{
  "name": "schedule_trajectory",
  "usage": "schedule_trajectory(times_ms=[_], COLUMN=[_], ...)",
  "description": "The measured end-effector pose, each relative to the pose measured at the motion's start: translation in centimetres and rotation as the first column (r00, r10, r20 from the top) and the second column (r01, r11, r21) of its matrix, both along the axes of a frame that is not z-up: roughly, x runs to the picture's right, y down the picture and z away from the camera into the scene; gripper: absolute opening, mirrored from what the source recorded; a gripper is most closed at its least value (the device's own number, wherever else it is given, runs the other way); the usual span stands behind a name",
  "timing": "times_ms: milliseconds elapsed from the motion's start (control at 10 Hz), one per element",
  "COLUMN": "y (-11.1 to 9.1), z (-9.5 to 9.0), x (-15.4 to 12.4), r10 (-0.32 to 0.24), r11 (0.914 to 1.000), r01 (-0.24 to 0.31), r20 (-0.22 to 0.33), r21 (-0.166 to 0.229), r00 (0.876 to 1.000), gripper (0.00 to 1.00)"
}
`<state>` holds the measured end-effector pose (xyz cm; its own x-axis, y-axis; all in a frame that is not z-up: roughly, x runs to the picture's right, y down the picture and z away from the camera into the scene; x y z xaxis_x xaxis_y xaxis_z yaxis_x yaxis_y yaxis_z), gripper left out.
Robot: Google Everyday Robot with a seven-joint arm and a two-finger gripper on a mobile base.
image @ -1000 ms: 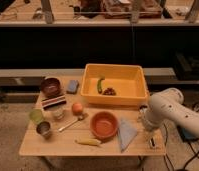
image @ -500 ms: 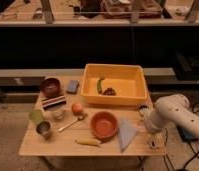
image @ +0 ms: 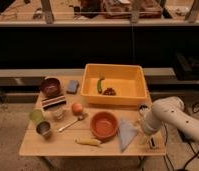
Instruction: Place towel in metal cup
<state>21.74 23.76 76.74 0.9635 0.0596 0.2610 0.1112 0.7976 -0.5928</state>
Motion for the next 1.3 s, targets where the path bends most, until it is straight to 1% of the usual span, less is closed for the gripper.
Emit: schedule_trajectory(times_ms=[100, 300, 400, 500, 600, 700, 800, 1000, 1200, 1300], y=[0.3, 1.4, 1.9, 2.7, 3.1, 3.3, 3.2, 3.1, 3.0, 3.0], z=[0.4, 2.0, 2.6, 3.3, 3.8, 4.0, 4.0, 3.6, 3.6, 3.6], x=[-0.4, -2.5, -3.5, -3.9, -4.0, -4.1, -4.0, -4.1, -4.0, -4.0], r10=[0.000, -0.018, -0.030, -0.032, -0.031, -0.028, -0.030, -0.026, -0.039, -0.040], r11=[1.0000, 0.9998, 0.9995, 0.9995, 0.9995, 0.9995, 0.9995, 0.9996, 0.9992, 0.9991], r01=[0.000, 0.018, 0.030, 0.032, 0.031, 0.028, 0.030, 0.026, 0.039, 0.040], r20=[-0.001, -0.001, 0.003, 0.000, -0.004, -0.007, -0.008, -0.005, -0.005, -0.006], r21=[0.001, 0.008, 0.007, -0.002, -0.008, -0.013, -0.009, -0.015, -0.012, -0.014], r00=[1.000, 1.000, 1.000, 1.000, 1.000, 1.000, 1.000, 1.000, 0.999, 0.999], gripper=[0.65, 0.65, 0.65, 0.64, 0.59, 0.50, 0.43, 0.21, 0.01, 0.00])
